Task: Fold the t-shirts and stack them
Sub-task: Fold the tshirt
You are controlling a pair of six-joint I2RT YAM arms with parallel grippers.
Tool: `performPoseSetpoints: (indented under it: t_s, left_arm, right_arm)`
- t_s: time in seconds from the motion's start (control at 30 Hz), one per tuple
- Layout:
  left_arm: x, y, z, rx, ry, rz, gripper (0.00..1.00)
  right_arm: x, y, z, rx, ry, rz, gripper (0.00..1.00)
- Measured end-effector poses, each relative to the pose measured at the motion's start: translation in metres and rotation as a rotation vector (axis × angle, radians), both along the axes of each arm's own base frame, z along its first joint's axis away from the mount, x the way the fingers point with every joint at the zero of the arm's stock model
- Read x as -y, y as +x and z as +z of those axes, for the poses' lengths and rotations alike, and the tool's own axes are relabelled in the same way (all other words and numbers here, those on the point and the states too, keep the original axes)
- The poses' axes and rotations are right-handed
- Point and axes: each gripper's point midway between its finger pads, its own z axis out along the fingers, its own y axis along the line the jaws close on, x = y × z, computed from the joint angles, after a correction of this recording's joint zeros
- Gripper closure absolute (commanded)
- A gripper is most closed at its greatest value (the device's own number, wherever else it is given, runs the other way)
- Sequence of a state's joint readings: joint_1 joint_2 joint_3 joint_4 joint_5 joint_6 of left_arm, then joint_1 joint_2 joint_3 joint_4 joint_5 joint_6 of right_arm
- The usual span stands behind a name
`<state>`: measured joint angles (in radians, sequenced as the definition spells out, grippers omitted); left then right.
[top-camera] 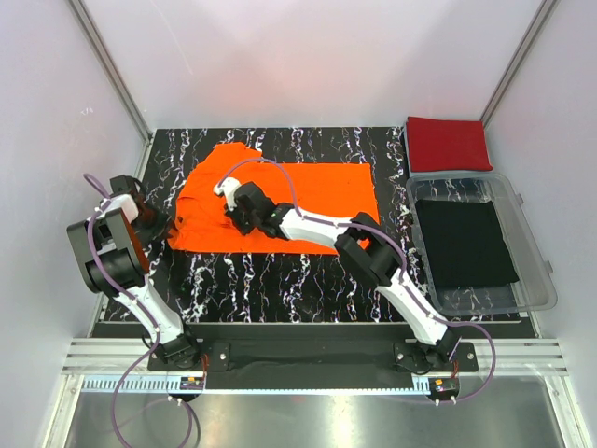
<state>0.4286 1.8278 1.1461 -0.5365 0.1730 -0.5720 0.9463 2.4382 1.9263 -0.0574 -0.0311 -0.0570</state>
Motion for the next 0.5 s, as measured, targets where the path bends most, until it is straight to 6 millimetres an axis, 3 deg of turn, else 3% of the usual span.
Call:
performPoseSetpoints:
  t_s: [0.3,0.5]
  left_arm:
    - [-0.001,-0.001,0.0,-0.01,0.018,-0.003,0.66]
    - [-0.001,-0.001,0.0,-0.015,0.026,-0.004,0.66]
  right_arm:
    - [0.036,0.047,0.001,-0.1,0.075,-0.162,1.0]
    - [0.038,0.051,0.003,-0.151,0.119,-0.193,1.0]
